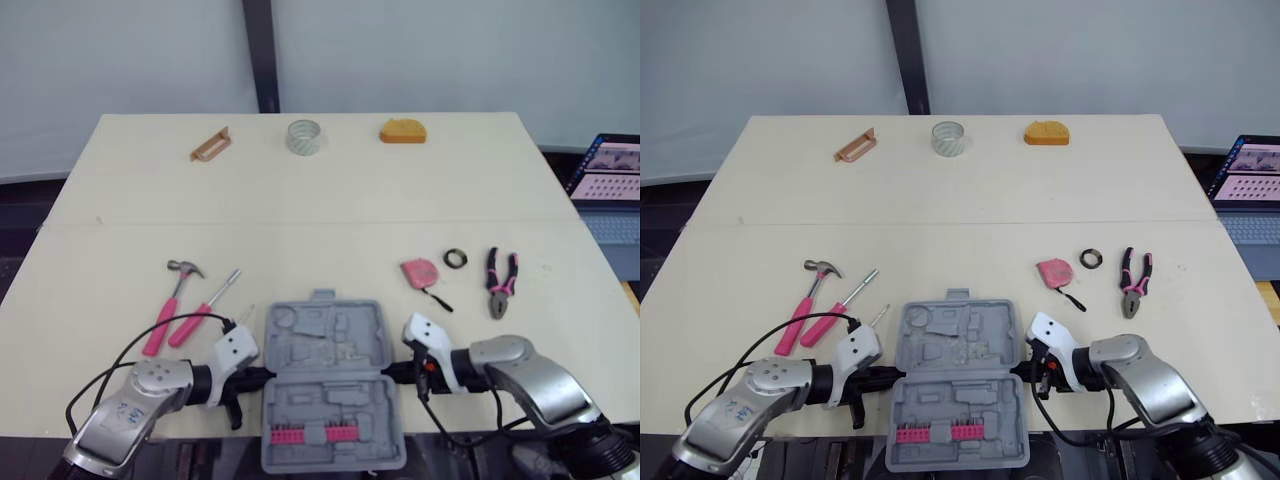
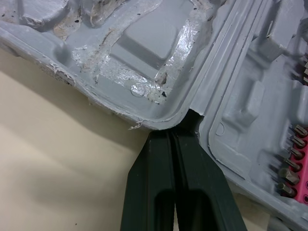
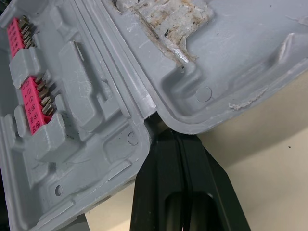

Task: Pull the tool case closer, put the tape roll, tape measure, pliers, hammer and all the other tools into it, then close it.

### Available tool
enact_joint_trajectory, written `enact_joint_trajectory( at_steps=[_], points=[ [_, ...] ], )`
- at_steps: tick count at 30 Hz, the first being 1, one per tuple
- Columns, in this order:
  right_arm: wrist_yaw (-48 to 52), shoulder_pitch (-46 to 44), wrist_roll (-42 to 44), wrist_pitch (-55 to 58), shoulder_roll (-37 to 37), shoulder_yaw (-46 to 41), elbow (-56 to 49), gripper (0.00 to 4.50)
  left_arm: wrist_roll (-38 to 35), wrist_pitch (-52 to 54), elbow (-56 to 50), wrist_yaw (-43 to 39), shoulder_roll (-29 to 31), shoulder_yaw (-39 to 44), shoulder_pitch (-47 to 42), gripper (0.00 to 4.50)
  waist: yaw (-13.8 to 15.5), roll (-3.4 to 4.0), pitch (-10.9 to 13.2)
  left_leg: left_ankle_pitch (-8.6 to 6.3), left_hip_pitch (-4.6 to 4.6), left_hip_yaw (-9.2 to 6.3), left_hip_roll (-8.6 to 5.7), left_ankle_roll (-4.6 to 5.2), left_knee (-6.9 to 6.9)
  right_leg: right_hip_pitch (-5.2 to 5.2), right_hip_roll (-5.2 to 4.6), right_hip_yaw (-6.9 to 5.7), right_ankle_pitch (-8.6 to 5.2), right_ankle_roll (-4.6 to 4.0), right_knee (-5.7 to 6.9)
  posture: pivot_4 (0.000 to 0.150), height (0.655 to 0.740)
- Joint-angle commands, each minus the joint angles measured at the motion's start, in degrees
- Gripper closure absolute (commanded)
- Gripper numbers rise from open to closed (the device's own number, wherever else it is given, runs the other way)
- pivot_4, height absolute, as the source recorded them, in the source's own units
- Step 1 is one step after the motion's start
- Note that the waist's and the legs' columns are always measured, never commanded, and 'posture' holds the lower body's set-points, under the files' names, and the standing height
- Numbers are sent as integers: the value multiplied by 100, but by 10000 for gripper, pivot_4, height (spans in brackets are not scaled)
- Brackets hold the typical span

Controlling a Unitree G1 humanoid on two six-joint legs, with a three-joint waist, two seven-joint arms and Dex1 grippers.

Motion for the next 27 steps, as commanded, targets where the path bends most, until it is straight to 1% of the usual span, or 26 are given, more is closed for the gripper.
enact_joint_trajectory(
  at_steps=[1, 27],
  points=[
    [52, 5, 177, -106, 16, 36, -159, 45000, 99, 70, 196, 65, 13, -125, 57, 43637, 0, 0, 0, 0, 0, 0, 0, 0, 0, 0, 0, 0, 0, 0, 0, 1500, 7400],
    [8, -56, 151, -428, -193, -158, 408, 45000, -3, -44, 273, -5, 372, 380, 398, 43637, -3, 0, -1, 0, 0, 0, 3, 0, 0, 0, 2, 0, 0, 0, -1, 1500, 7400]
  ],
)
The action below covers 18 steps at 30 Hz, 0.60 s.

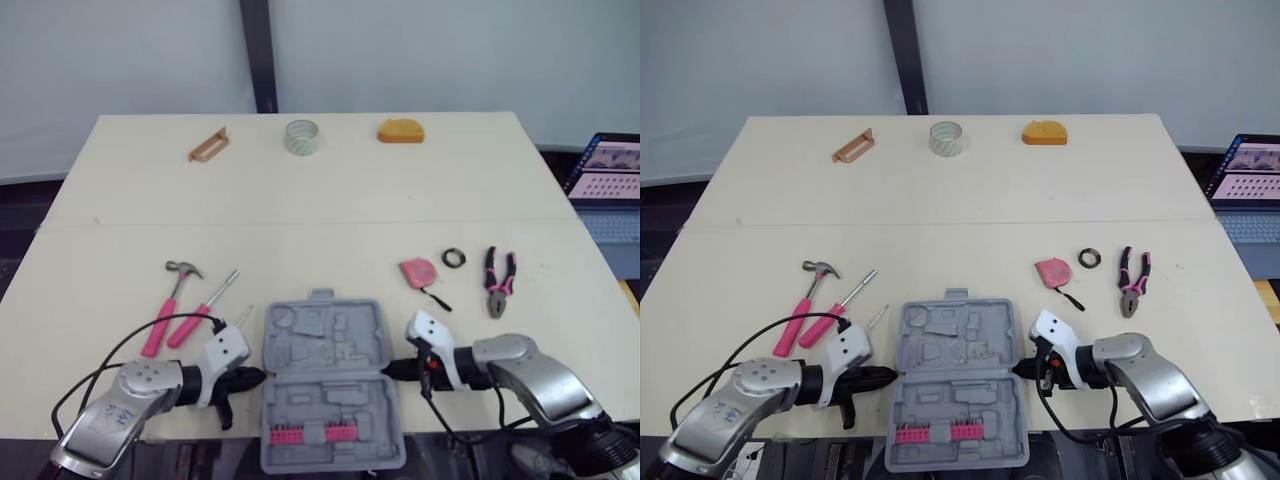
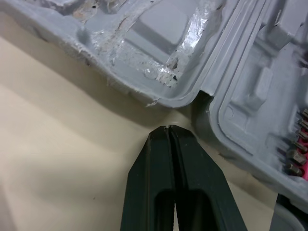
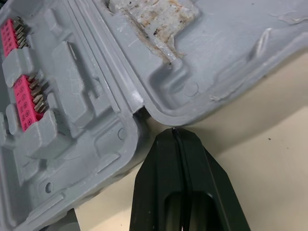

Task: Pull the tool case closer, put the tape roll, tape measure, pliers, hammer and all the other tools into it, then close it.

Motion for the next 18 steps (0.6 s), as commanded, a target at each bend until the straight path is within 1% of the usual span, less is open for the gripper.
enact_joint_trajectory(
  at_steps=[1, 6, 9, 10, 12, 13, 15, 16, 18],
  points=[
    [13, -4, 48, -66, -122, -144, 42, 45000, 56, 90, 216, 25, 145, 138, 171, 43637, 0, 0, 0, 0, 0, 0, 0, 0, 0, 0, 0, 0, 0, 0, 0, 1500, 7400],
    [167, 82, 350, -185, -226, -501, -37, 45000, -335, 130, -25, -163, 143, 516, 263, 43637, 1, 0, 0, 0, -1, 0, 0, 0, 0, 0, 0, 0, 0, 0, -1, 1500, 7400],
    [381, 295, 714, -305, -475, -1156, -80, 45000, -921, 325, -257, -355, 192, 1390, 393, 43637, 4, -1, 1, 0, -4, 0, 1, 0, -1, -3, 0, -1, 0, 0, -3, 1500, 7400],
    [498, 408, 879, -370, -571, -1453, -57, 45000, -1068, 385, -258, -383, 217, 1720, 437, 41411, 14, -2, 2, 0, -6, 0, 0, 1, -1, -3, 0, -1, 0, 0, -5, 1500, 7400],
    [598, 560, 1176, -360, -728, -2068, 125, 45000, -1278, 440, -139, -384, 232, 2340, 521, 35240, 26, -3, 2, -1, -7, 0, 0, 1, 1, -1, 0, -1, 1, -1, -5, 1500, 7400],
    [605, 595, 1258, -331, -814, -2335, 288, 42495, -1355, 465, -42, -379, 241, 2634, 577, 30273, 23, -3, 2, -1, -6, 0, 0, 1, 1, 1, 0, -1, 1, -1, -6, 1500, 7400],
    [627, 646, 1332, -314, -1013, -2801, 707, 36220, -1405, 460, 163, -366, 279, 3171, 738, 20107, 13, -3, 2, -1, -4, 1, 0, 2, 1, 2, 0, -1, 3, -4, -8, 1500, 7400],
    [632, 678, 1296, -409, -1107, -2987, 967, 31680, -1390, 437, 295, -335, 281, 3423, 827, 15497, 10, -3, 2, -2, -4, 2, 0, 3, 1, 2, 0, -1, 3, -4, -8, 1500, 7400],
    [547, 673, 1181, -650, -1224, -3287, 1583, 21679, -1353, 319, 628, -296, 246, 3881, 988, 4794, 6, -3, 2, -2, -4, 3, 1, 4, -3, 0, 1, -2, 3, -4, -11, 1500, 7400]
  ],
)
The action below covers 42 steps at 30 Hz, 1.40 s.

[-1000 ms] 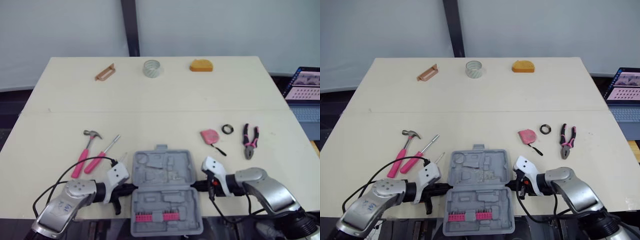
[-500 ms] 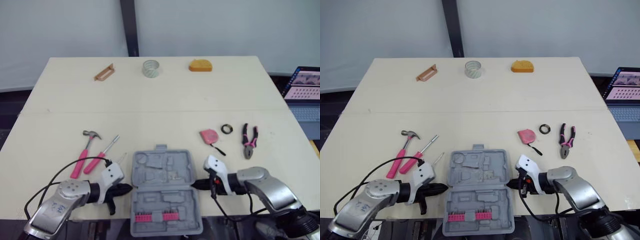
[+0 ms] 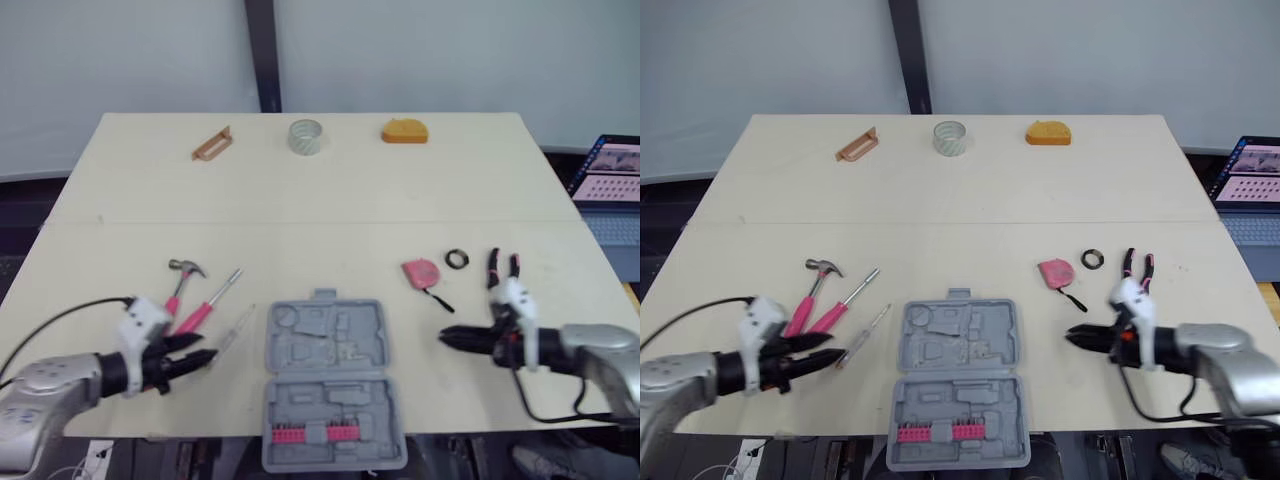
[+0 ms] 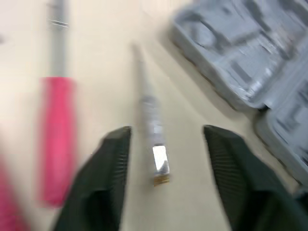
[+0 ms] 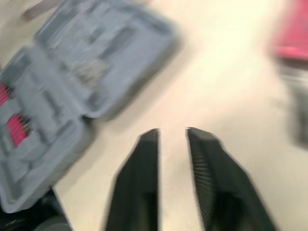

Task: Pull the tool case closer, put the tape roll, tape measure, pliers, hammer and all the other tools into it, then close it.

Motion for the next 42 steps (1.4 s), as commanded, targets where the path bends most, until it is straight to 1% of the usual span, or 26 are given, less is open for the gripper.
enact_joint_trajectory(
  at_steps=[1, 3, 4, 5, 10, 14, 17, 23, 27, 29, 32, 35, 38, 42],
  points=[
    [-24, 31, -85, -424, -174, -599, 930, 16852, -33, -191, 550, 65, -31, 839, 238, 254, -6, 0, 0, 0, 0, 1, 1, 0, -2, 0, 1, 0, 0, 0, -3, 1500, 7400],
    [-167, -38, -199, -733, -160, -781, 1461, 6108, 35, -349, 952, 168, -53, 1143, 259, 0, -12, 0, 0, 0, 0, 5, 1, 1, -2, -1, 1, 1, 0, 0, -5, 1500, 7400],
    [-221, -65, -252, -876, -140, -830, 1665, 1612, 59, -418, 1107, 196, -51, 1251, 270, 0, -18, 0, 0, 0, 1, 6, 1, 1, -1, -1, 1, 1, 0, 0, -3, 1500, 7400],
    [-295, -92, -325, -1053, -123, -878, 1890, 707, 99, -512, 1311, 232, -44, 1379, 283, 0, -22, 0, 0, 0, 1, 7, 1, 1, -1, -1, 1, 2, 0, 0, -2, 1500, 7400],
    [-566, -302, -491, -1720, -125, -1091, 2947, 707, 395, -1106, 2158, 418, 33, 1697, 356, 0, -49, 0, 0, -1, 2, 12, 2, 1, -3, -3, 1, 5, 0, 0, -3, 1500, 7400],
    [-631, -473, -629, -2150, -190, -1125, 3602, 707, 435, -1349, 2595, 565, 34, 1880, 322, 0, -60, -1, 0, -1, 2, 11, 3, 0, -4, -3, 1, 4, 0, 0, -4, 1500, 7400],
    [-566, -565, -645, -2310, -208, -1095, 3806, 707, 461, -1459, 2682, 580, 29, 1832, 367, 0, -80, 0, 0, -1, 2, 13, 3, 0, -4, -3, 1, 5, 0, 0, -4, 1500, 7400],
    [-472, -712, -652, -2407, -238, -1037, 3869, 707, 486, -1528, 2626, 581, 22, 1663, 322, 0, -159, 0, 0, -2, 3, 13, 5, -1, -7, -3, 1, 5, 0, 0, -3, 1500, 7400],
    [-343, -677, -506, -2110, -210, -1002, 3381, 707, 496, -1558, 2520, 487, 75, 1506, 265, 0, -160, 0, 0, -2, 3, 14, 5, -2, -7, -3, 1, 5, 0, 0, -4, 1500, 7400],
    [-219, -545, -356, -1840, -140, -938, 2853, 707, 443, -1497, 2353, 460, 62, 1374, 159, 0, -146, 1, 1, -2, 3, 14, 5, -2, -7, -3, 1, 5, 0, 0, -4, 1500, 7400],
    [-377, -424, -250, -1393, 36, -714, 1841, 707, 268, -1311, 1902, 305, 11, 938, -100, 0, -124, 0, 0, -2, 3, 12, 6, -2, -2, -3, 1, 5, 1, 0, 0, 1500, 7400],
    [-908, -702, -244, -872, 362, -400, 1050, 707, -55, -999, 1117, 200, -124, 187, -657, 0, -112, -1, 0, -3, 2, 10, 6, -3, 2, -2, 1, 6, 1, 1, 2, 1500, 7400],
    [-1296, -934, -450, -557, 615, -6, 636, 707, -353, -683, 556, 209, -328, -452, -1277, 0, -93, -1, 0, -2, 2, 10, 6, -3, 5, -2, 1, 7, 2, 1, 6, 1500, 7400],
    [-2100, -1481, -756, -177, 988, 344, 511, 707, -262, -723, 111, 82, -602, -1597, -2162, 0, -115, -1, 0, -2, 1, 11, 5, -3, 4, -5, 1, 5, 3, 1, 7, 1500, 7400]
  ],
)
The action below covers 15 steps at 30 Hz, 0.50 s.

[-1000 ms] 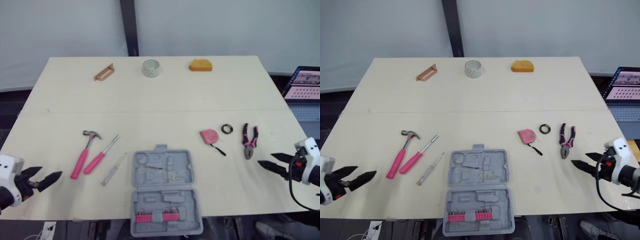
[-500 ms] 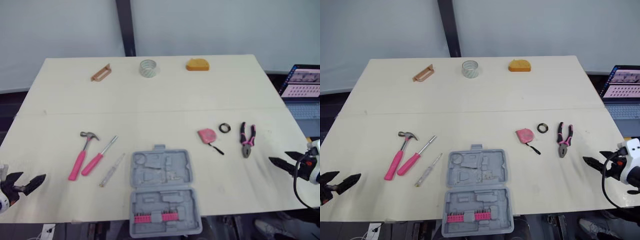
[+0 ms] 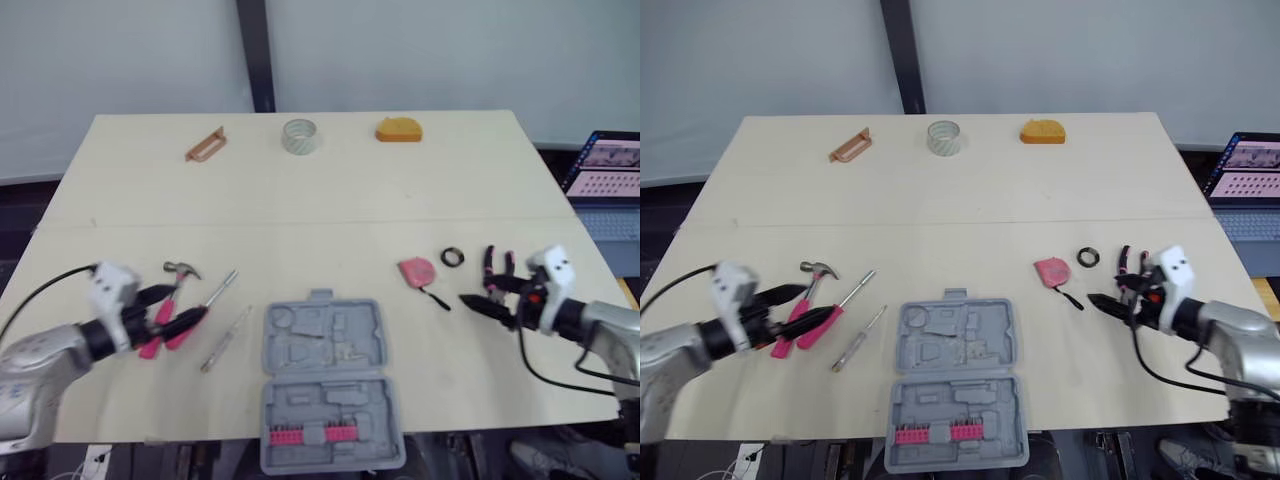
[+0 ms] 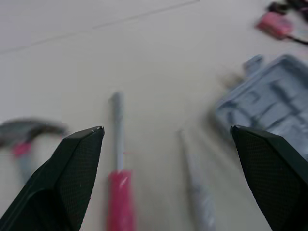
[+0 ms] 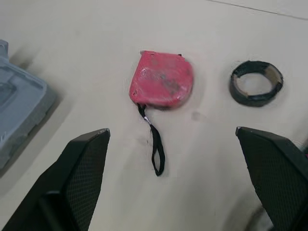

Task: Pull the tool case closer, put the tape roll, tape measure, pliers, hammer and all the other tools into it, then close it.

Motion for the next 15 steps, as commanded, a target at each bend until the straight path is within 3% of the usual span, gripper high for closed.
enact_joint_trajectory(
  at_steps=[1, 4, 7, 10, 15],
  points=[
    [-597, -353, -230, 196, 126, 94, -129, 707, 19, -101, -411, -132, -152, -721, -498, 0, -16, 0, 0, 0, 0, 1, 0, 0, 0, 0, 0, 0, 0, 0, 0, 1500, 7400],
    [-781, -593, -405, 181, 223, 270, 10, 9001, 276, -318, -372, -237, -309, -1369, -956, 0, -20, 0, 0, 0, 0, 1, -1, 0, 0, 0, 0, -1, 0, 0, 1, 1500, 7400],
    [-927, -828, -721, -54, 286, 524, 296, 23538, 563, -634, -164, -297, -551, -1901, -1378, 0, -20, 0, 0, 0, 0, 1, -1, 1, 0, 0, 1, -1, 0, 0, -1, 1500, 7400],
    [-1098, -1163, -983, -345, 400, 659, 785, 23538, 723, -834, 33, -280, -841, -2202, -1705, 0, -27, 0, 0, 0, -1, 1, -1, 1, 2, 0, 1, -1, 0, 0, -1, 1500, 7400],
    [-1183, -1598, -1219, -666, 577, 767, 1457, 44676, 918, -1013, 232, -207, -1137, -2453, -1919, 0, -49, 0, 0, 1, -2, 1, -1, 1, -1, -2, 2, -2, 0, 0, -2, 1500, 7400]
  ],
)
